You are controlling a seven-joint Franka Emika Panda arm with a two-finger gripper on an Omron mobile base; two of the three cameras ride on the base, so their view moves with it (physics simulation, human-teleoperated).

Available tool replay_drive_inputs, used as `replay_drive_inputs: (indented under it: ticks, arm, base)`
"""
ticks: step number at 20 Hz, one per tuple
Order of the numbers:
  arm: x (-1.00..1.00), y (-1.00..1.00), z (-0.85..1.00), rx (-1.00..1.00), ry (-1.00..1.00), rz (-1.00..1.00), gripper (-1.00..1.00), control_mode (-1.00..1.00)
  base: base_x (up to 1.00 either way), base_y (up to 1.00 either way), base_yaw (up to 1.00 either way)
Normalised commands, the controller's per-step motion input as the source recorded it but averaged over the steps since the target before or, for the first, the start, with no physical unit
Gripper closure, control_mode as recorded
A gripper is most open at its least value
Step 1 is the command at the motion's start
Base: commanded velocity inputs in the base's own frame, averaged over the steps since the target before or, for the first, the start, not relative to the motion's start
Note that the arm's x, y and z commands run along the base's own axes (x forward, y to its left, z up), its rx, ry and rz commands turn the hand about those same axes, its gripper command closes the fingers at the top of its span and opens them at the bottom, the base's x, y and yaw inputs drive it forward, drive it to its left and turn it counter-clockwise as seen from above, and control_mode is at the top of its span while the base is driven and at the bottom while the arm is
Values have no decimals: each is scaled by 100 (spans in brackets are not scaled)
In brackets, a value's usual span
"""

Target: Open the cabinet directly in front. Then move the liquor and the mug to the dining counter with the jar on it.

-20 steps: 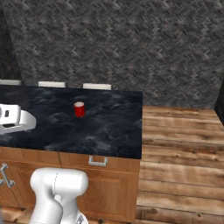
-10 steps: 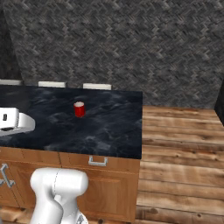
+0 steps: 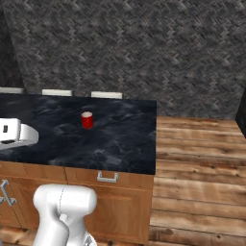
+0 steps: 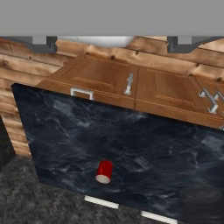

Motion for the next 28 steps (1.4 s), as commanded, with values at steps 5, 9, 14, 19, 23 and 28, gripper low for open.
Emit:
replay_drive_inputs:
  ticks: [5,9,14,19,23,28]
  arm:
    - [0,0,0,0,0,0,-100,100]
    - [0,0,0,0,0,0,-100,100]
    - [0,0,0,0,0,0,-100,100]
    - [0,0,0,0,0,0,-100,100]
    - [0,0,0,0,0,0,-100,100]
    - [0,0,0,0,0,0,-100,100]
  base:
    - [-22,0,0]
    - [-35,0,0]
    - [-42,0,0]
    - [-2,0,-12]
    - [0,0,-19]
    - [0,0,-25]
